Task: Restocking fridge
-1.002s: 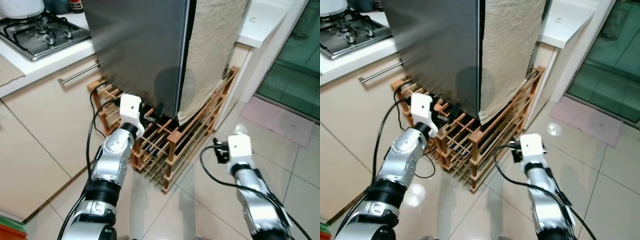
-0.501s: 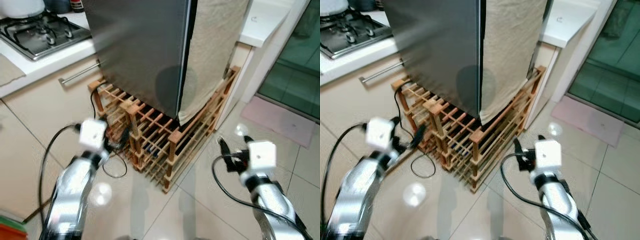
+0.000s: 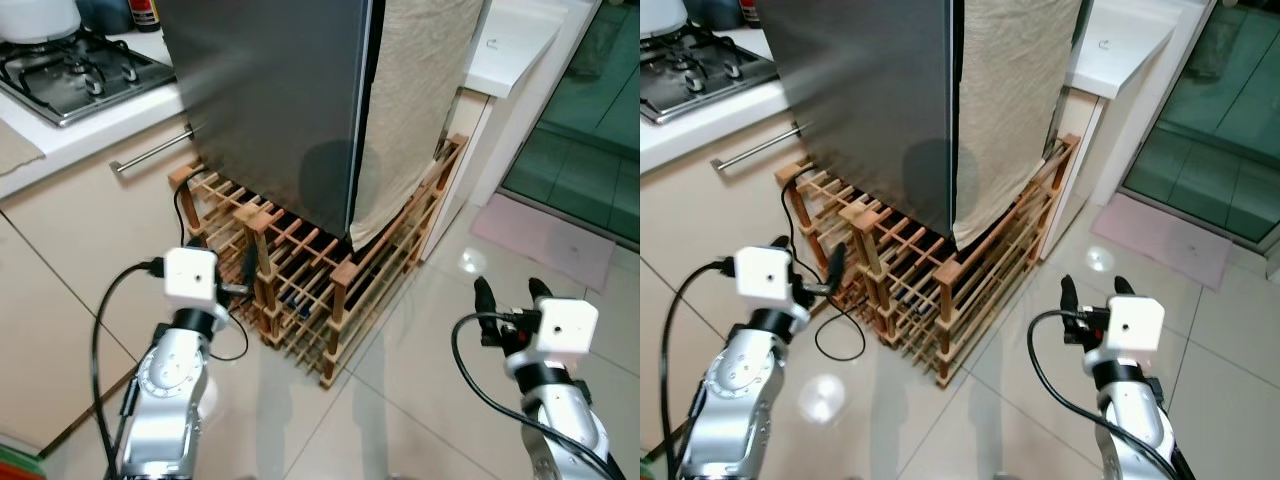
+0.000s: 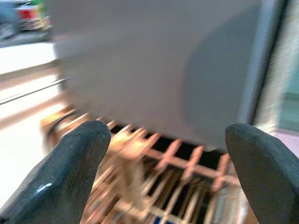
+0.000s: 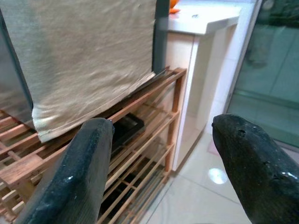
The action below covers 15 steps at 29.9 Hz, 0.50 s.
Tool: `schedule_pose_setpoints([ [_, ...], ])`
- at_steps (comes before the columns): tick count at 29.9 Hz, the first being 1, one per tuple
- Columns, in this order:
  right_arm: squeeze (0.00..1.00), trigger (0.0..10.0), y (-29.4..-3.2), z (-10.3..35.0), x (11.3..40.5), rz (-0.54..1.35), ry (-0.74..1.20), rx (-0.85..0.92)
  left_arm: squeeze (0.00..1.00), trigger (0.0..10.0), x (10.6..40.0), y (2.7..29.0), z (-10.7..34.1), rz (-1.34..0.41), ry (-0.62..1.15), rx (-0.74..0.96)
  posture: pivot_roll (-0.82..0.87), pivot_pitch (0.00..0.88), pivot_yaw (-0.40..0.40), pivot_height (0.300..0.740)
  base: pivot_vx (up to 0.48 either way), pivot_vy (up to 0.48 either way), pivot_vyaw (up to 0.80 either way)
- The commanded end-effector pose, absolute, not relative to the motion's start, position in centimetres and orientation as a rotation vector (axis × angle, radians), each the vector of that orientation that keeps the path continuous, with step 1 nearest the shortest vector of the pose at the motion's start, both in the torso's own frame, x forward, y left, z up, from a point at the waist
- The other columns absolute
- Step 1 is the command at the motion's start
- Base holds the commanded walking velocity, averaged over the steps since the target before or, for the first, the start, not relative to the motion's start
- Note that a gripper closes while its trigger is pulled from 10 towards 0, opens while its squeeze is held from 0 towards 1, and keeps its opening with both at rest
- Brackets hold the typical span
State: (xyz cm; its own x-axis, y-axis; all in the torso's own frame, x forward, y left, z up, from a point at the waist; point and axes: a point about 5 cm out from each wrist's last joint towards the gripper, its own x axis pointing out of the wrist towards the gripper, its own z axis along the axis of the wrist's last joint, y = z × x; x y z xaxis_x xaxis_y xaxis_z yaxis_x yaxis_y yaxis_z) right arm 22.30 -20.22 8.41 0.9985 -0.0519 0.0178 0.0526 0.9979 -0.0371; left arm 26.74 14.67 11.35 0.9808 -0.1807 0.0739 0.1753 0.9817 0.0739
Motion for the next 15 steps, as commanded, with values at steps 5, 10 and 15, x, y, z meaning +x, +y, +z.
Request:
schedule_pose_setpoints([
  [5, 0.22, 10.0, -21.0, 6.6, 23.2, -0.047, 0.007, -0.061, 0.0, 10.0, 27.2, 12.9, 13.1, -0.284, -0.141, 0.029, -0.11, 0.008, 0.026, 0.74, 0.0, -0.367, 0.0],
  [10, 0.22, 10.0, -20.9, 7.0, 23.2, -0.031, -0.018, -0.07, 0.0, 10.0, 27.7, 12.7, 13.3, -0.292, -0.144, 0.026, -0.11, 0.007, 0.027, 0.74, 0.104, -0.415, 0.0],
  [15, 0.22, 10.0, -20.8, 7.4, 23.5, -0.022, -0.042, -0.076, 0.0, 10.0, 28.3, 13.1, 13.3, -0.261, -0.133, 0.03, -0.11, 0.008, 0.028, 0.74, 0.327, -0.341, 0.0],
])
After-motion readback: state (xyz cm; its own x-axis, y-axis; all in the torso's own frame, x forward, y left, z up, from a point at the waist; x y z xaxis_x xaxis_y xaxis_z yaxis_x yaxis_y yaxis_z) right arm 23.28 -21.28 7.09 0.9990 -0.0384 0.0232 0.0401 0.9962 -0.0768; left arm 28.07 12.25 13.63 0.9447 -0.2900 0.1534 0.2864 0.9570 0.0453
